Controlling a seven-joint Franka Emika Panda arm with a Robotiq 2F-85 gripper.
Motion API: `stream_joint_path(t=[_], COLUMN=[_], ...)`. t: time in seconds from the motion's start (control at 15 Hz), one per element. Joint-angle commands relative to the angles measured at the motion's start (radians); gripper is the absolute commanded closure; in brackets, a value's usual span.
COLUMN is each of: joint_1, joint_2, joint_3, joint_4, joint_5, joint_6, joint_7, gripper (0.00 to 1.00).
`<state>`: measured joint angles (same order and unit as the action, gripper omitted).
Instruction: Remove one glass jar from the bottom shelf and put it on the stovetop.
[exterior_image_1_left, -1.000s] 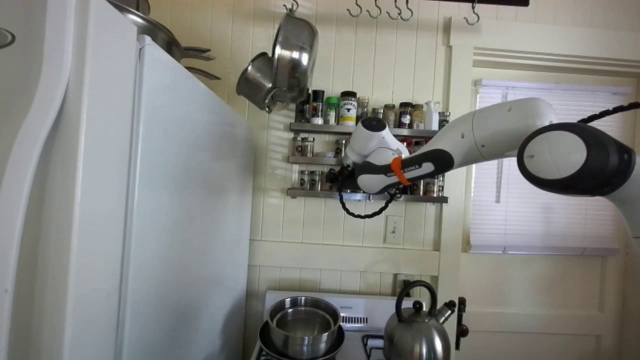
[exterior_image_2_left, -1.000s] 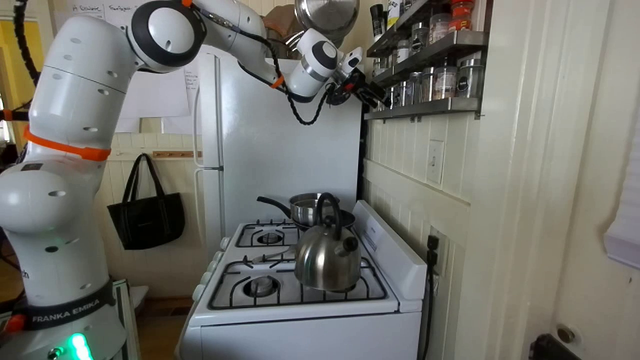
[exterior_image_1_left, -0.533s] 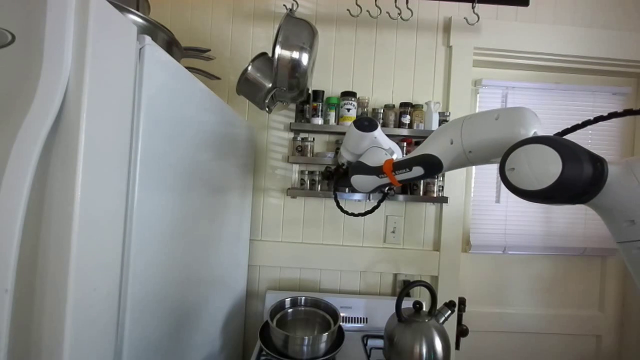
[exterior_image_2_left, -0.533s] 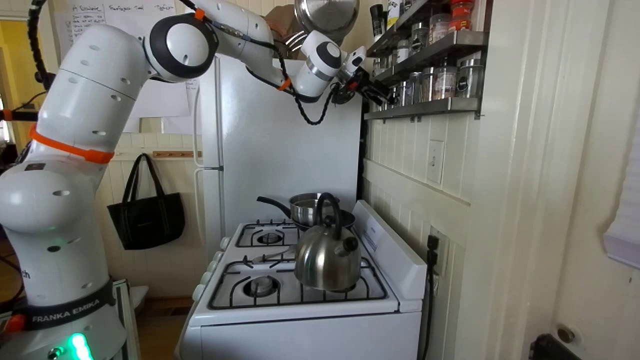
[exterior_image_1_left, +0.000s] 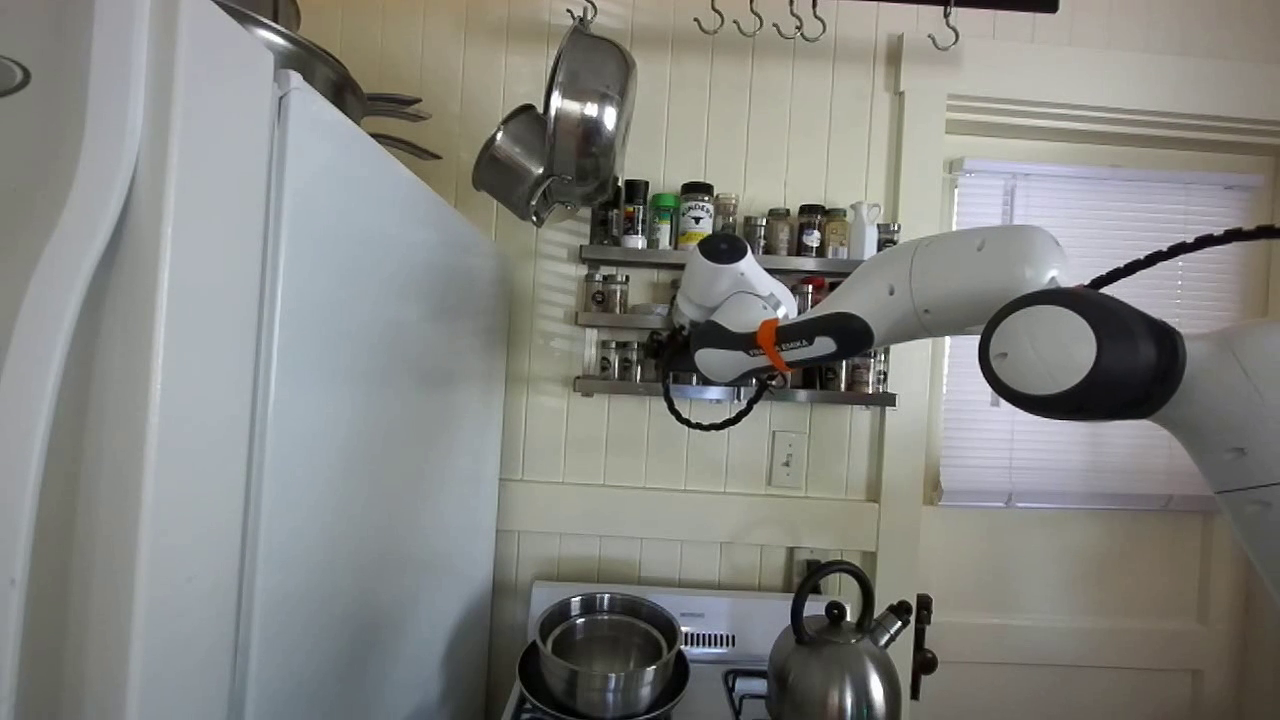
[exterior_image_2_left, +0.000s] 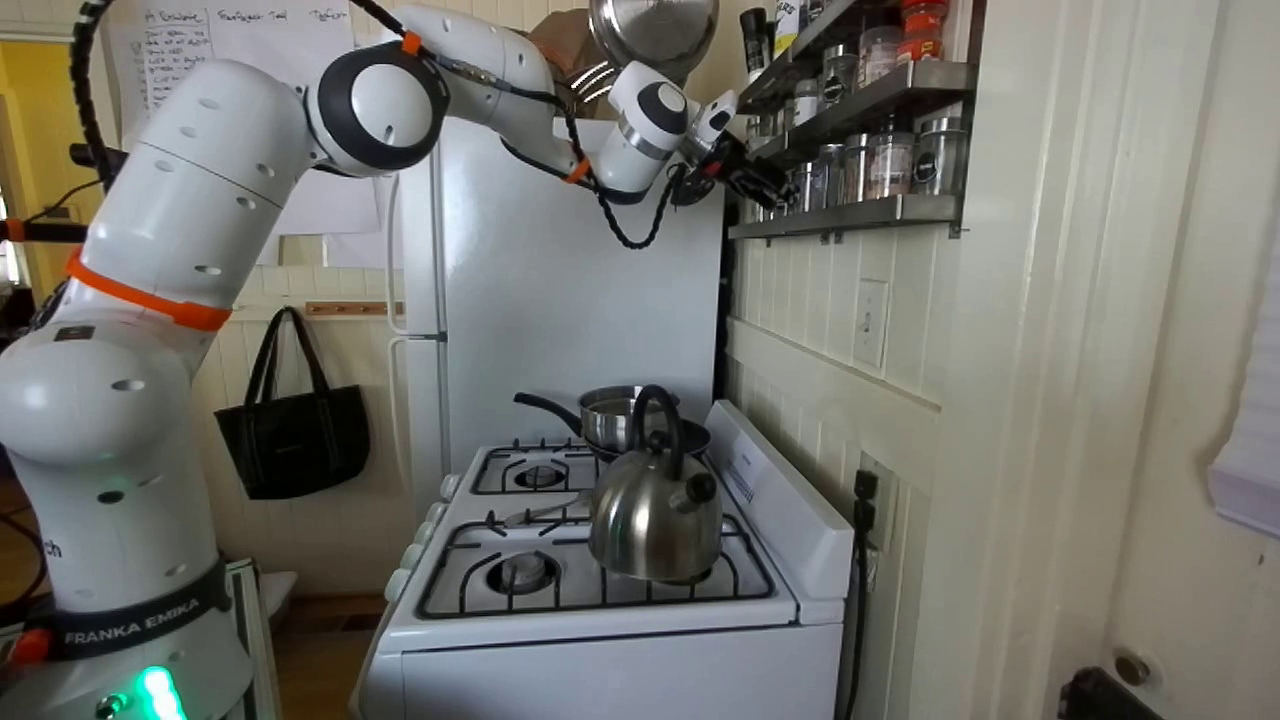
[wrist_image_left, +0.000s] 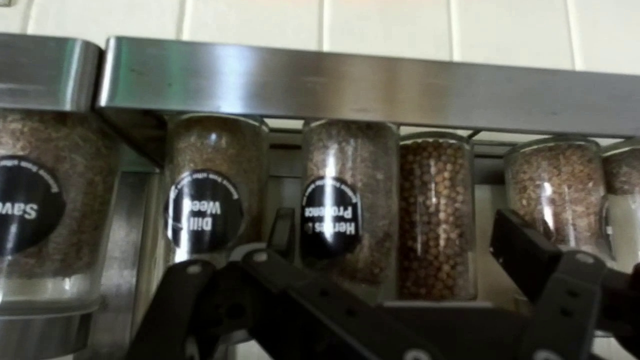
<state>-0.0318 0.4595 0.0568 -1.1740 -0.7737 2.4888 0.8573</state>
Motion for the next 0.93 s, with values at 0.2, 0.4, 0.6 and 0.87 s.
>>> stream_joint_path(t=[0.2, 0.4, 0.6, 0.87], joint_1=[0.035, 0.040, 0.044, 0.054], joint_2=[0.035, 0.039, 0.044, 0.044], joint_3=[-0.036, -0.043, -0.044, -0.052], joint_4=[0.071, 0.076, 0.080, 0.083], joint_5=[-0.039, -0.038, -0.036, -0.042], joint_6=[-0.046, -0.051, -0.049, -0.049], joint_7=[0.039, 0.036, 0.030, 0.030], gripper=[0.00, 0.25, 0.36, 0.50])
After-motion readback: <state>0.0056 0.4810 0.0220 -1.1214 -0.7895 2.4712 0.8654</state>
